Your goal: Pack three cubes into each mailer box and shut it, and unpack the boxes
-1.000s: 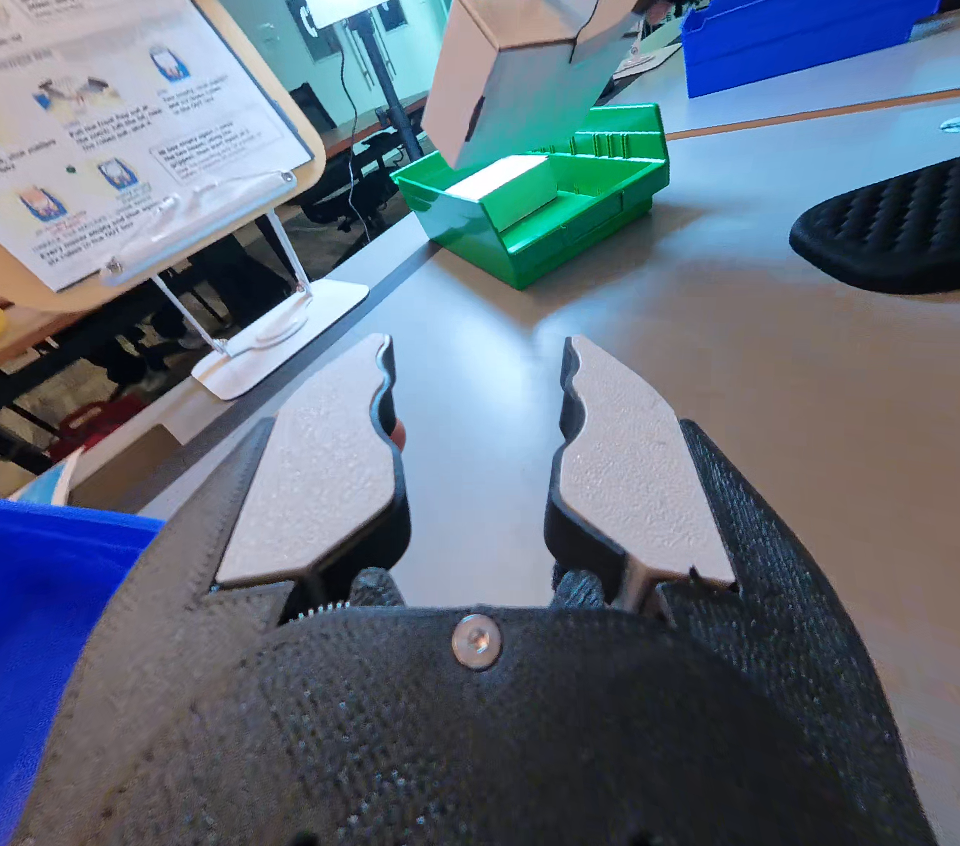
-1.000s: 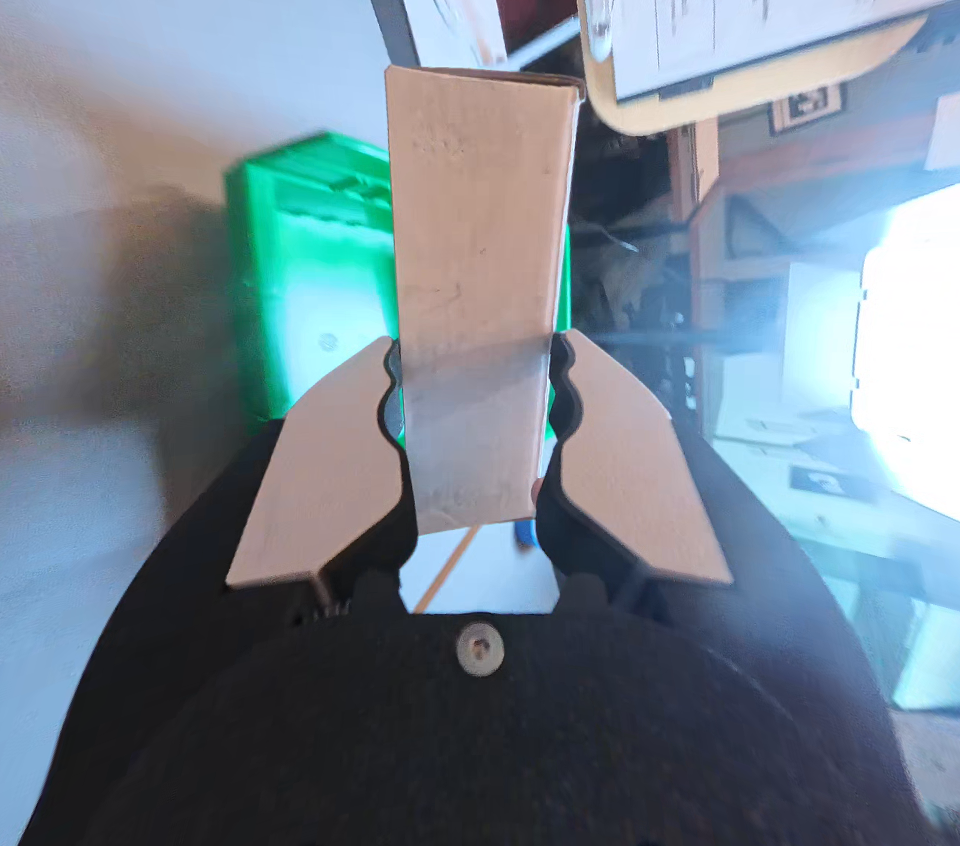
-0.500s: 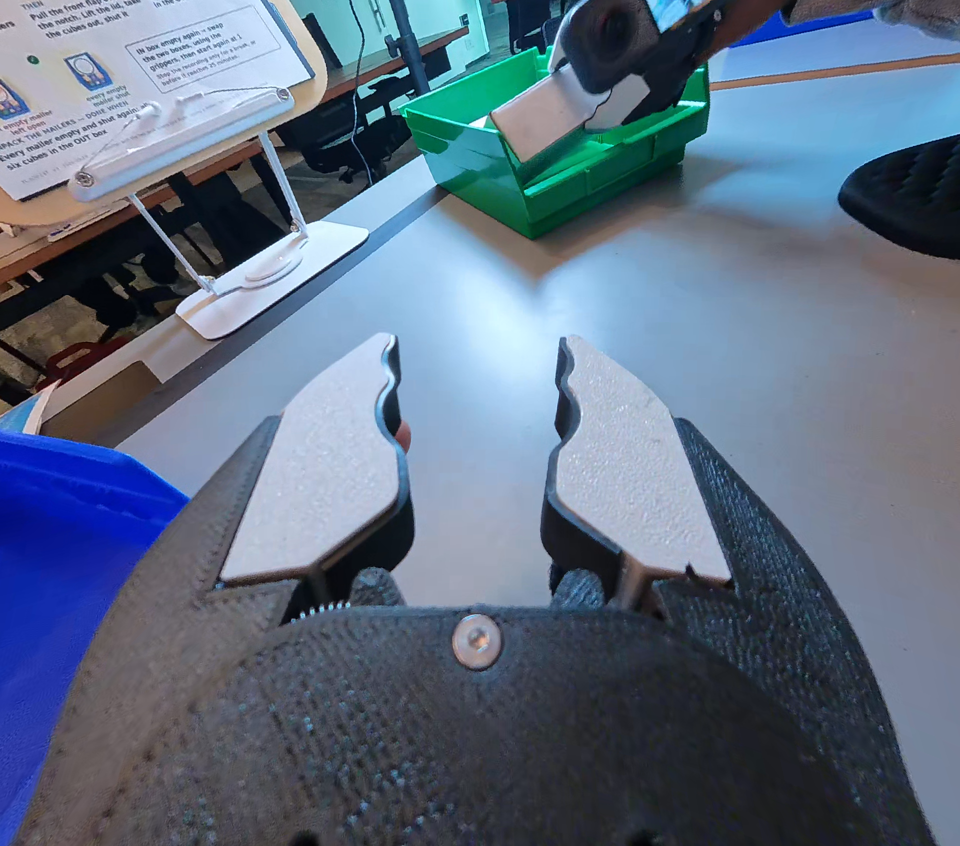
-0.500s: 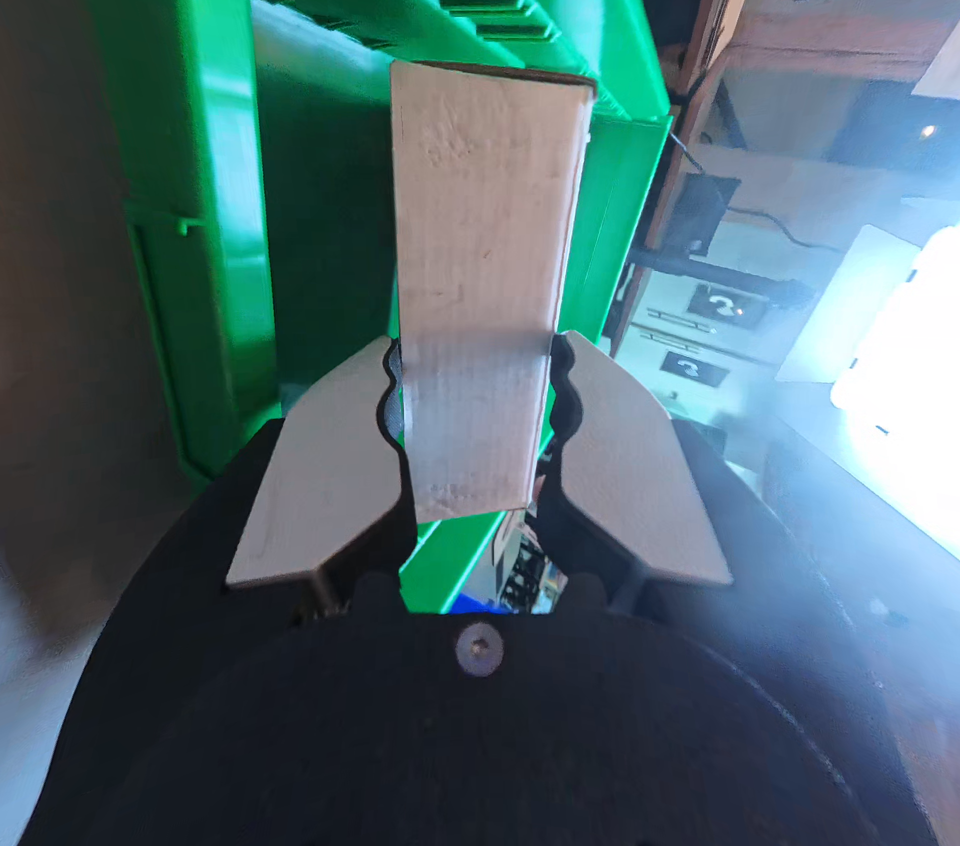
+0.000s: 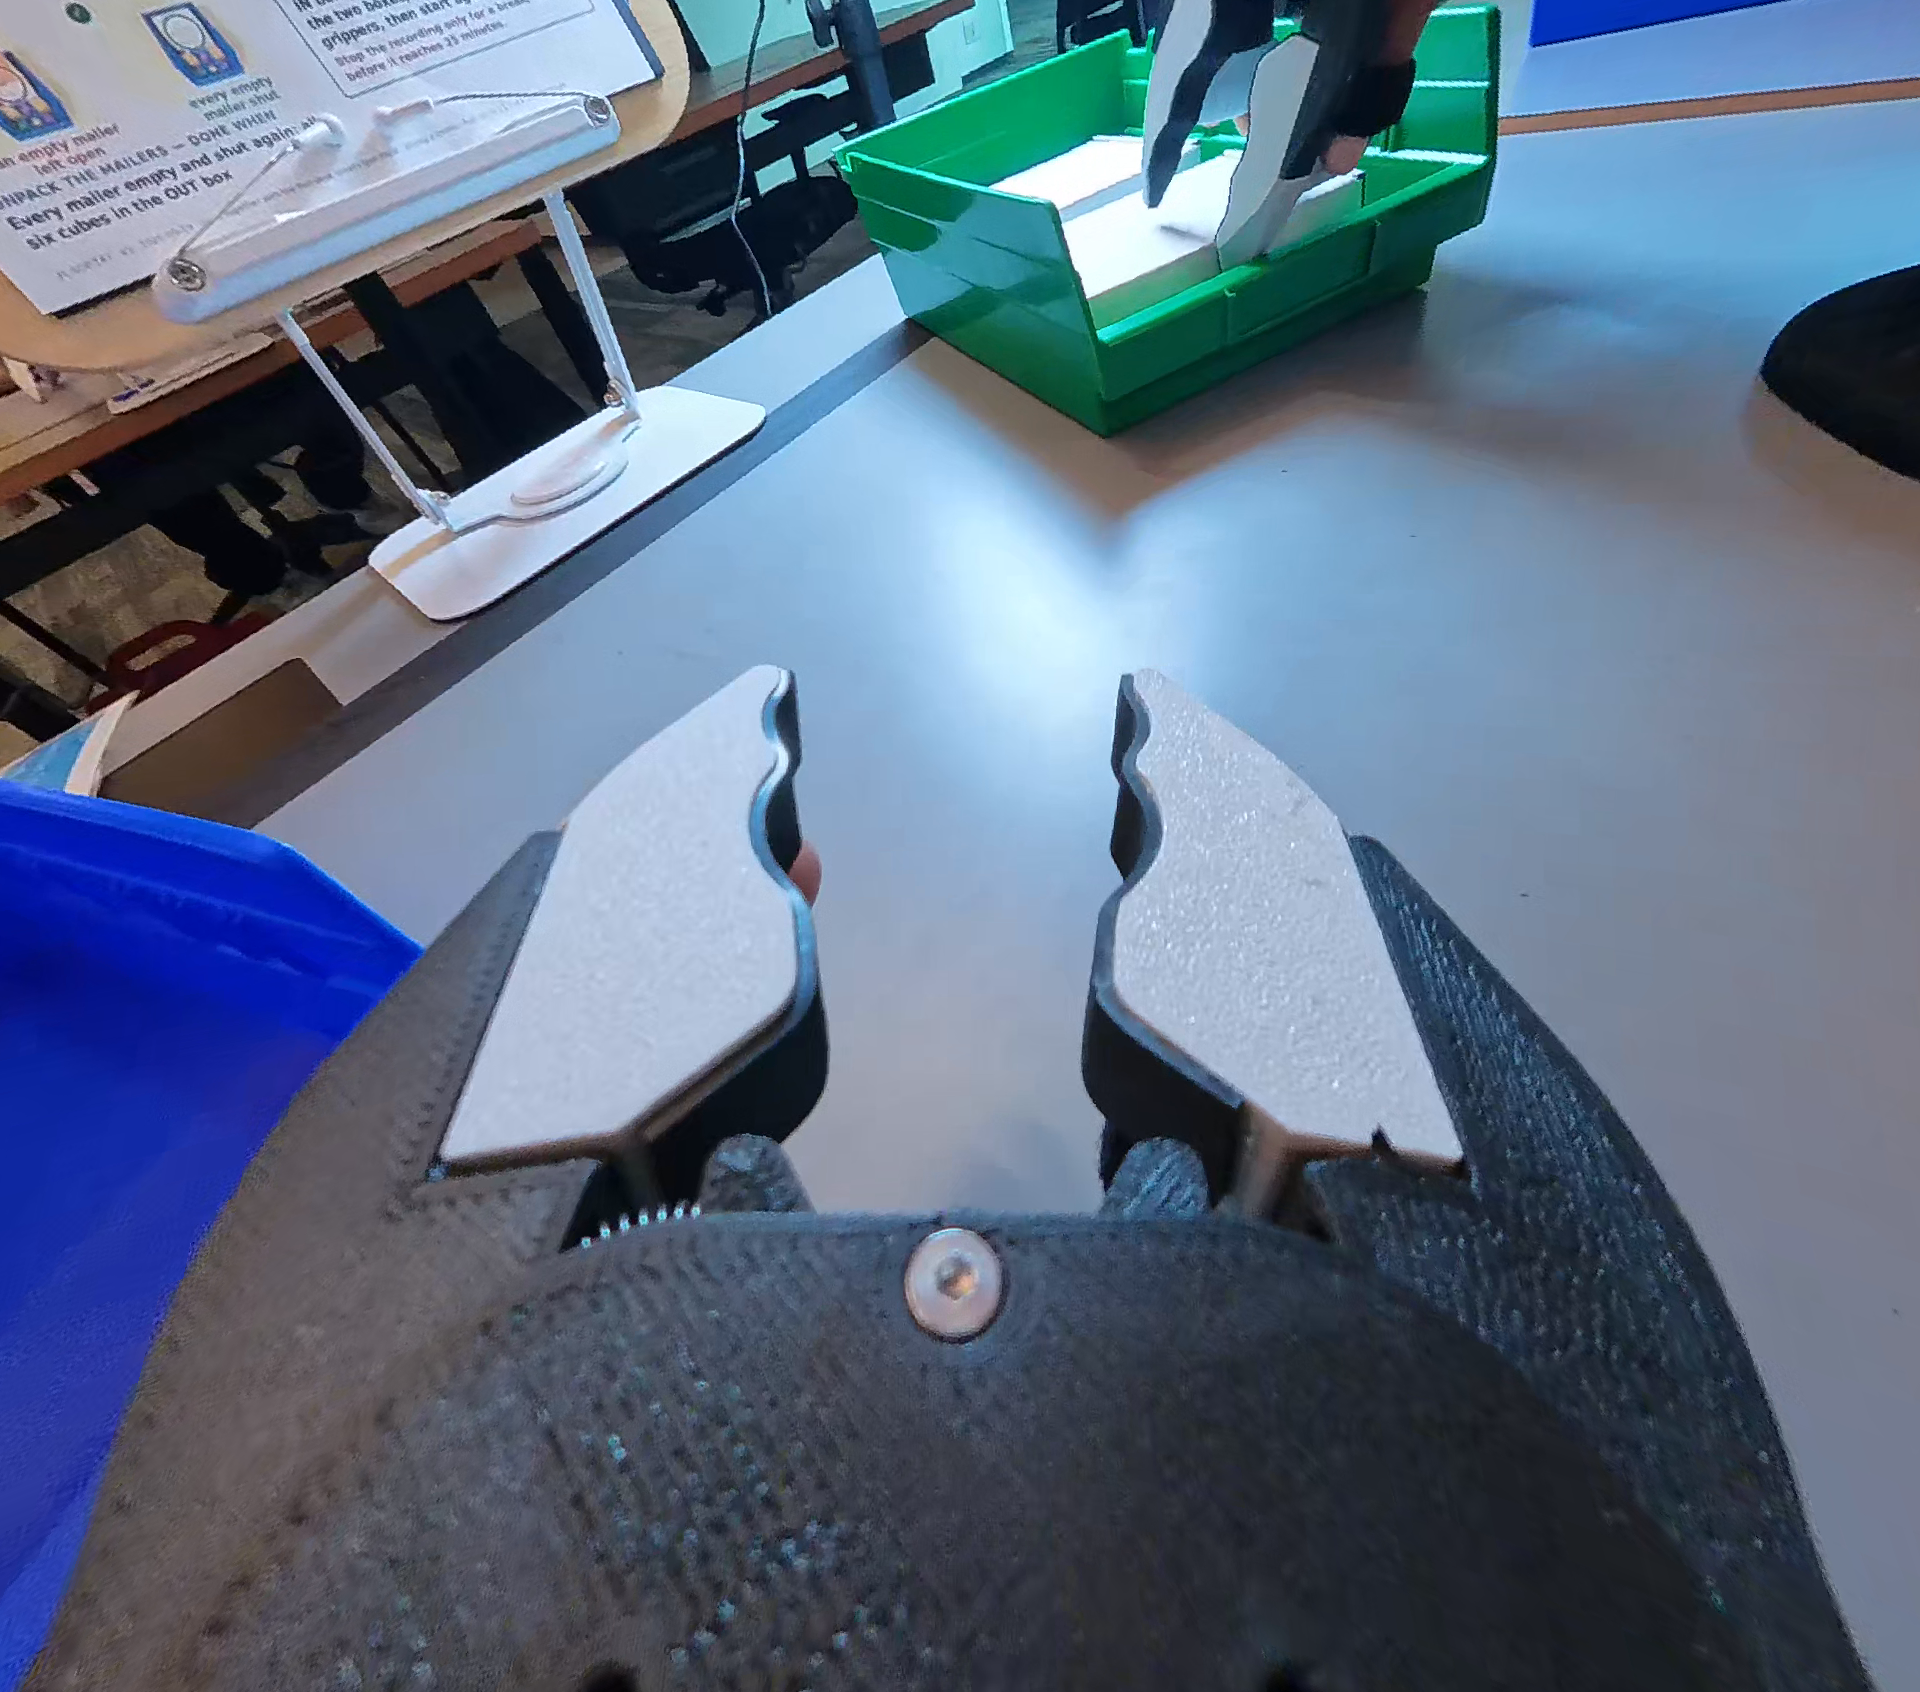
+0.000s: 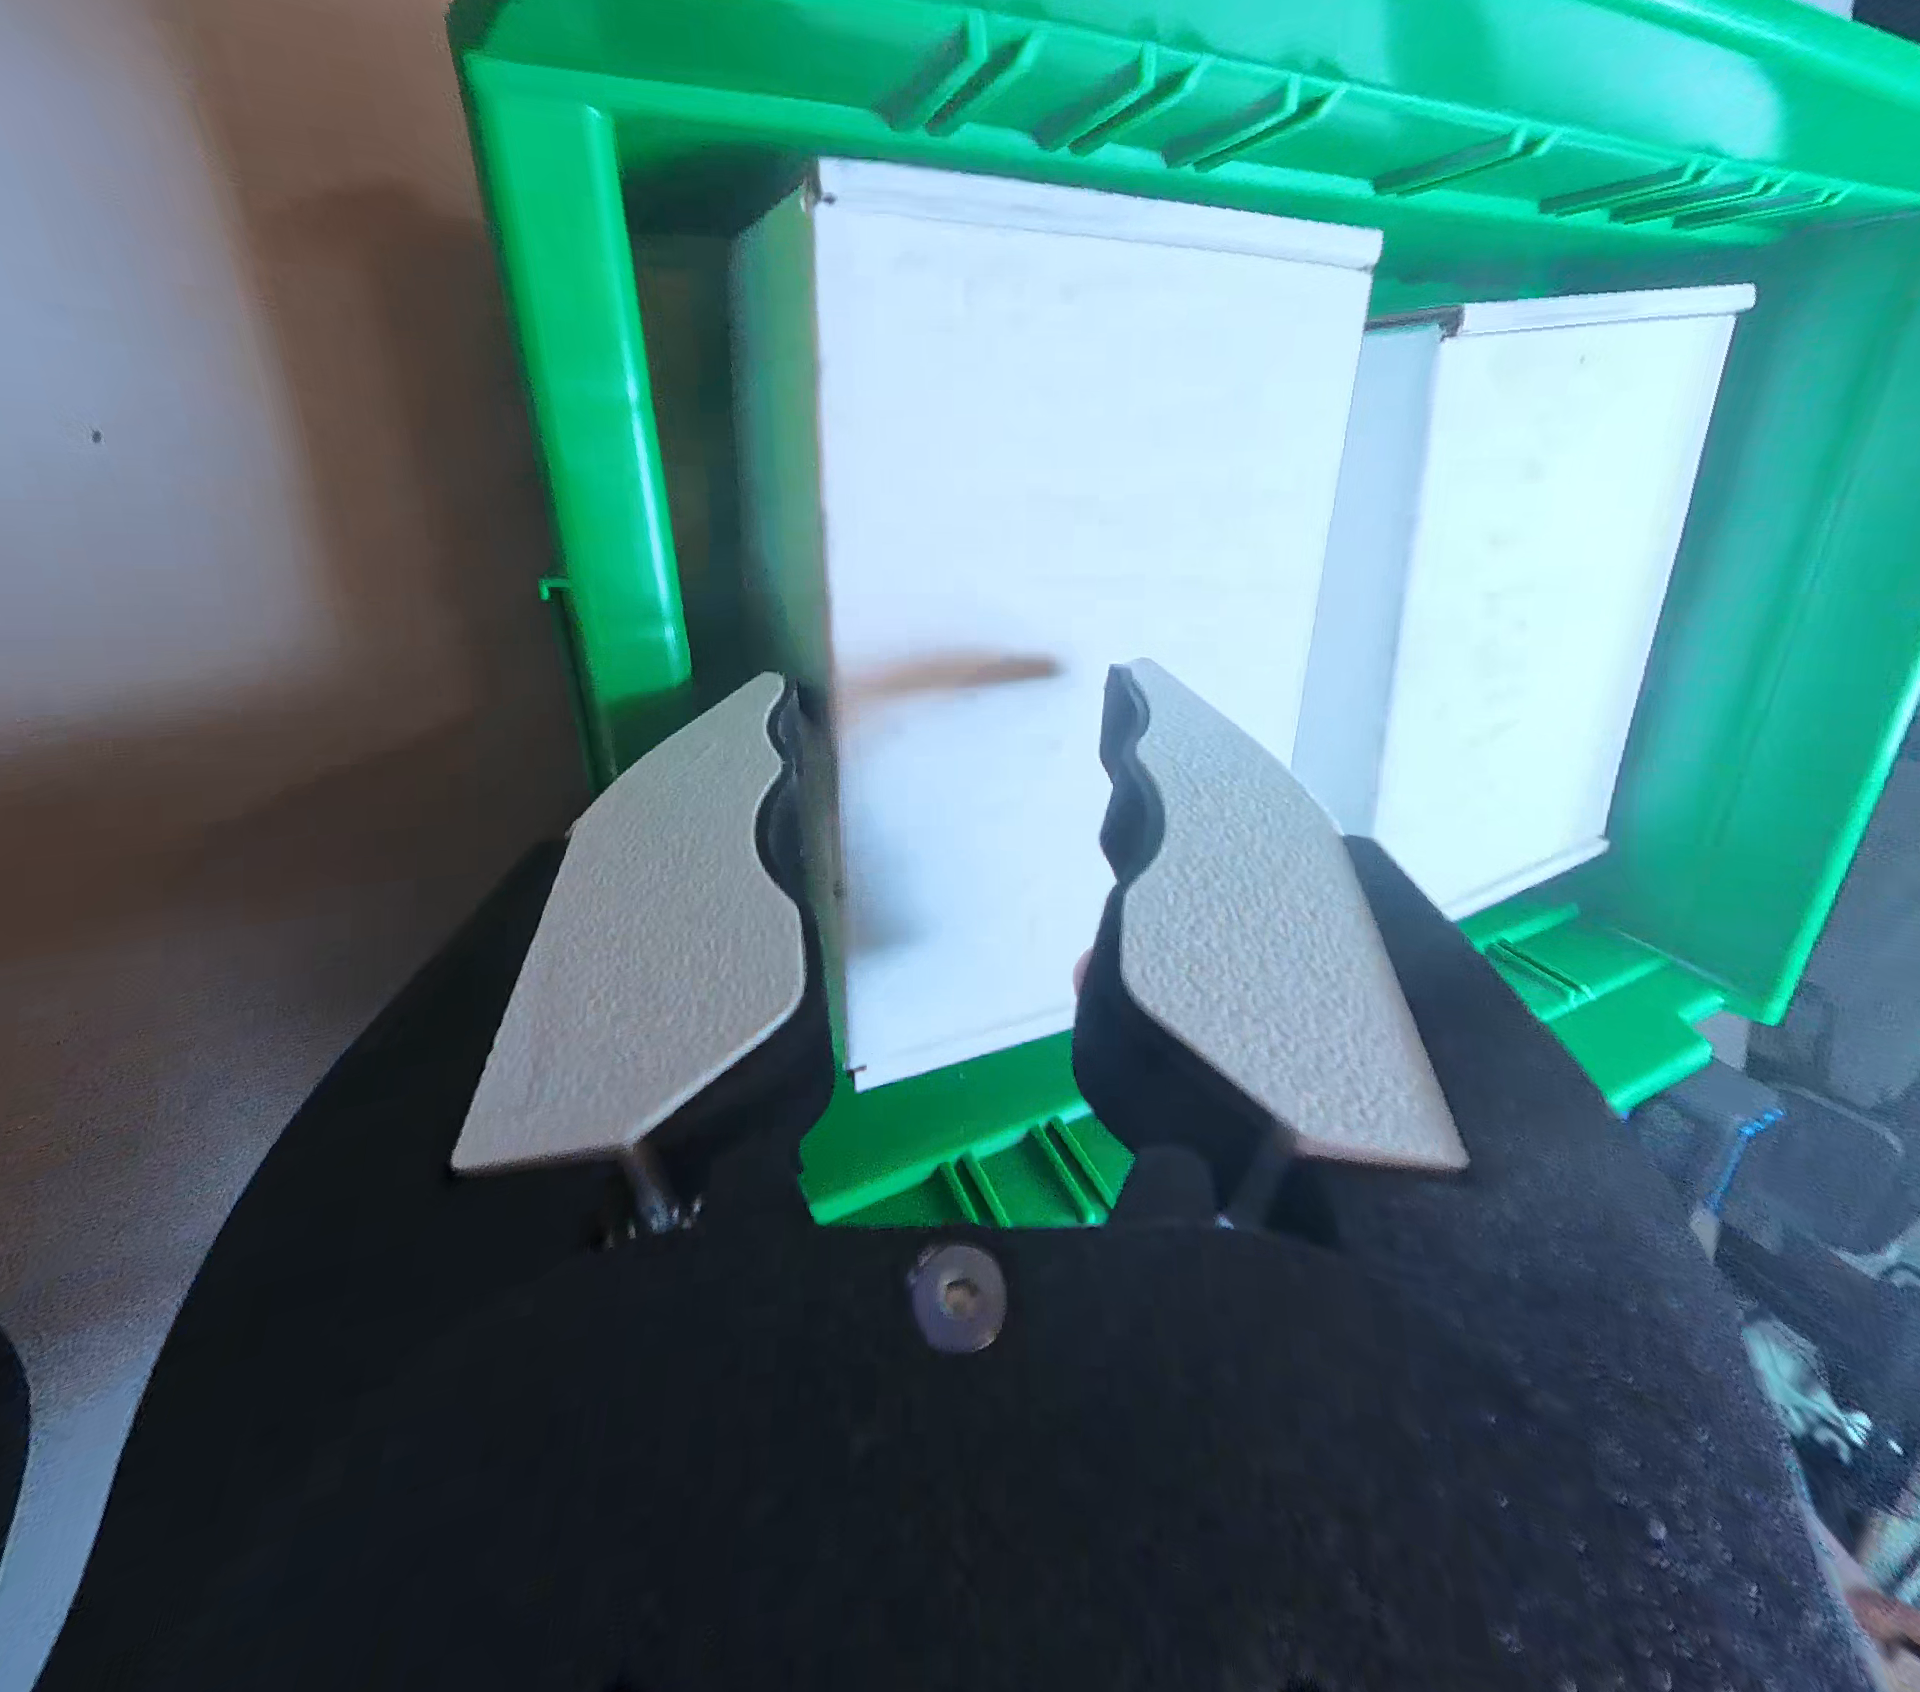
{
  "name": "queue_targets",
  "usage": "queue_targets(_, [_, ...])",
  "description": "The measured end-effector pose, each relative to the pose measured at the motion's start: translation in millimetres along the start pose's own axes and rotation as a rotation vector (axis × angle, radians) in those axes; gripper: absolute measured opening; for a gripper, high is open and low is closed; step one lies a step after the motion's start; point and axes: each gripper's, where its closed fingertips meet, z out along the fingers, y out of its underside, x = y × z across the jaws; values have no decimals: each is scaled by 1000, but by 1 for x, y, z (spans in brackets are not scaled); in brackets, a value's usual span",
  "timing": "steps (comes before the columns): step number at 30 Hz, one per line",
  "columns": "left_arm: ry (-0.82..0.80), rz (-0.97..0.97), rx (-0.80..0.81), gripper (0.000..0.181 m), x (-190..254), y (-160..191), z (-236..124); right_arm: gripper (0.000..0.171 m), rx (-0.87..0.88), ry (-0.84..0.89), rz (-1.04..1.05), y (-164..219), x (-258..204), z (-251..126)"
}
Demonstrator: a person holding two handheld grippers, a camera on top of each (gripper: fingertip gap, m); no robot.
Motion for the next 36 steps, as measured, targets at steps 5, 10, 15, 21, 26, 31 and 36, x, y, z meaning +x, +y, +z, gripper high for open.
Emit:
queue_targets(5, [-5,-54,-41,57,-20,-4,-15,50,389,30,146,-40,-5,-41])
queue_targets(10, [-27,-118,-241,54,-73,26,-53,47,709,-56,180,-50,-62,-103])
queue_targets(15, [-87,18,-576,58,-112,99,-88,47,484,-13,65,-1,-97,-87])
queue_targets(21, [-162,311,-838,51,-140,136,-93,42,150,180,-120,25,-79,-47])
queue_targets(26, [-191,441,-968,41,-149,144,-92,44,24,212,-224,11,-69,-21])
queue_targets(31, [-184,538,-920,31,-149,141,-79,38,-67,224,-304,4,-55,-13])
queue_targets(36, [-156,573,-848,30,-134,133,-65,32,-49,212,-302,-5,-47,-7])
